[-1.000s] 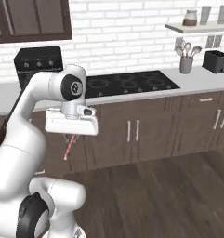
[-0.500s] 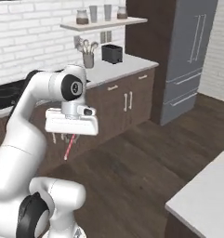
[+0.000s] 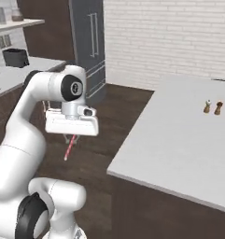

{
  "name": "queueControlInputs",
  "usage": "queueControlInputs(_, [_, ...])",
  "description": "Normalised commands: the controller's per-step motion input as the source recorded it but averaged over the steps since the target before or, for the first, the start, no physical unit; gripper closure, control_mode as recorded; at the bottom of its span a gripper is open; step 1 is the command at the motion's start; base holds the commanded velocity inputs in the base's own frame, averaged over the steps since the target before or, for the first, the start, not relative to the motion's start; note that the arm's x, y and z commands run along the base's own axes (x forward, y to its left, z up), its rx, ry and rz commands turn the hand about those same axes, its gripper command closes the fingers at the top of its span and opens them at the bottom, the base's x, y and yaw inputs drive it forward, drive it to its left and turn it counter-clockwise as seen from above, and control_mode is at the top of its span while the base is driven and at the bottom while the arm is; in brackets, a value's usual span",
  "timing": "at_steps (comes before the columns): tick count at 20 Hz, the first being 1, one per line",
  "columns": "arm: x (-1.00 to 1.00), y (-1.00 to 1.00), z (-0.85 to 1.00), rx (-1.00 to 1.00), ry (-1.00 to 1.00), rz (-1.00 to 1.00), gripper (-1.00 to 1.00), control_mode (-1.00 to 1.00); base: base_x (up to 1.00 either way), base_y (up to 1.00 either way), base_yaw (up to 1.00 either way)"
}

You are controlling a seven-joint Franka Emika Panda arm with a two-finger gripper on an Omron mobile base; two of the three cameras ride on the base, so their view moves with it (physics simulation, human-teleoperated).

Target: Take a straw from the drawer in front and place it inside the glass cup on the dining counter.

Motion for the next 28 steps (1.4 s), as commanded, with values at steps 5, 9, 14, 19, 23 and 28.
queueControlInputs(5, [0.00,0.00,0.00,0.00,0.00,0.00,1.00,1.00,0.00,-0.98,-0.53])
queueControlInputs(9, [0.00,0.00,0.00,0.00,0.00,0.00,1.00,1.00,0.00,-0.63,-0.46])
queueControlInputs(14, [0.00,0.00,0.00,0.00,0.00,0.00,1.00,1.00,0.00,0.57,-0.38])
queueControlInputs(19, [0.00,0.00,0.00,0.00,0.00,0.00,1.00,1.00,0.00,1.00,-0.34])
queueControlInputs(23, [0.00,0.00,0.00,0.00,0.00,0.00,1.00,1.00,0.05,1.00,-0.31])
queueControlInputs(28, [0.00,0.00,0.00,0.00,0.00,0.00,1.00,1.00,0.32,1.00,-0.28])
